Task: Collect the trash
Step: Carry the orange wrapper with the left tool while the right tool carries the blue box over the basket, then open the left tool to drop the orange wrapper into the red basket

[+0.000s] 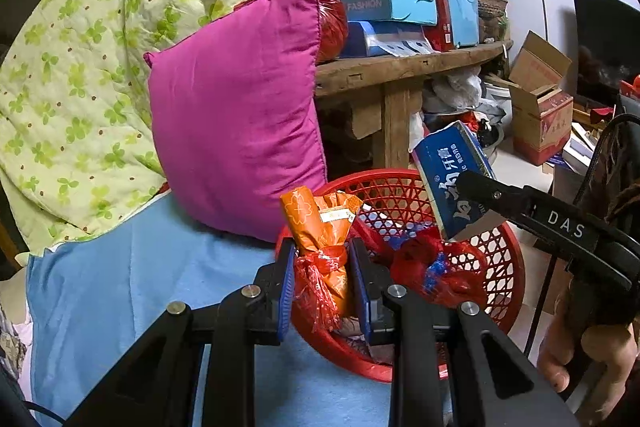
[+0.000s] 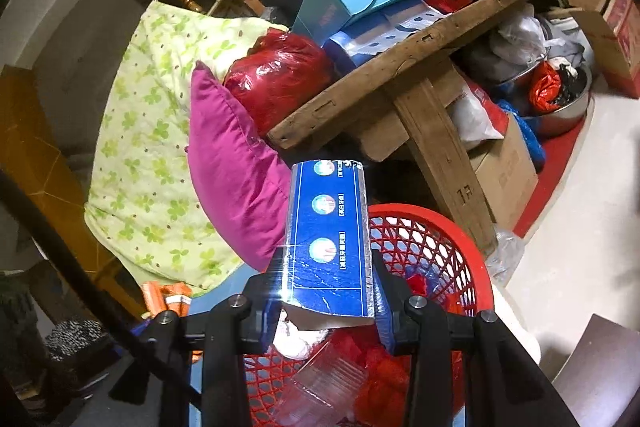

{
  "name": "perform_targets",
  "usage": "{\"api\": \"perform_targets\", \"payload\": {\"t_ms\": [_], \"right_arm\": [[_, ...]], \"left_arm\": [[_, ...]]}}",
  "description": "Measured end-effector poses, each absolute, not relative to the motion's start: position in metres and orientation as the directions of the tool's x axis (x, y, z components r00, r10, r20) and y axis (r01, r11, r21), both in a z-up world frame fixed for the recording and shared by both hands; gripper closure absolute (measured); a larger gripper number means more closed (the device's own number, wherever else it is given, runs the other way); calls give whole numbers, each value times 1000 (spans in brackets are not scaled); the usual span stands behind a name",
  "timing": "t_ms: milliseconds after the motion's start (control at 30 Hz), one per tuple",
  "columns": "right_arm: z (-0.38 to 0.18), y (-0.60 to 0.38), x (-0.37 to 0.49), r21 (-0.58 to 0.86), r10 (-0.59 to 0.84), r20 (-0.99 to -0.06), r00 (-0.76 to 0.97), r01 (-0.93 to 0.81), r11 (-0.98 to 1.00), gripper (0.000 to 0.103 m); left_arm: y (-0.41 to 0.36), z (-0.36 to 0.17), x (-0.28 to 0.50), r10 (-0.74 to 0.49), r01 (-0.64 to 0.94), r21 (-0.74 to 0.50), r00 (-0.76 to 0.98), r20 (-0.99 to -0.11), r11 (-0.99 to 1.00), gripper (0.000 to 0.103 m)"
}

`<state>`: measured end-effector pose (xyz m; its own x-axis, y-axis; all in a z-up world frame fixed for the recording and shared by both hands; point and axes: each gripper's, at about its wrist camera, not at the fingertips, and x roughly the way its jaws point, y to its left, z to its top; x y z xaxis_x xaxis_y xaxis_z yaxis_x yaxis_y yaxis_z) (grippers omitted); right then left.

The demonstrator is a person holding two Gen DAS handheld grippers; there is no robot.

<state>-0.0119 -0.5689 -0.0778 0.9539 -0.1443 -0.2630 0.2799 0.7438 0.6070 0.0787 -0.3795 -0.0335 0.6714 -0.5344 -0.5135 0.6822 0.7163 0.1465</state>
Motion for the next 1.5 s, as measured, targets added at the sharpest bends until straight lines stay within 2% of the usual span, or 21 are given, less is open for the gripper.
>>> {"api": "perform_targets", "payload": {"t_ms": [567, 933, 1500], "right_arm": [[-80, -568, -12, 648, -115, -247, 962, 252, 719, 62], [-76, -560, -9, 637, -119, -240, 963, 249, 730, 62], [-81, -575, -21, 687, -134, -219, 966, 251, 682, 62]], "left_arm": [[-389, -48, 93, -564, 712, 86, 618, -548, 697, 75], [-380, -52, 110, -615, 734, 1, 570, -545, 679, 75], [-392, -58, 103, -638, 760, -3, 543, -546, 650, 74]]}}
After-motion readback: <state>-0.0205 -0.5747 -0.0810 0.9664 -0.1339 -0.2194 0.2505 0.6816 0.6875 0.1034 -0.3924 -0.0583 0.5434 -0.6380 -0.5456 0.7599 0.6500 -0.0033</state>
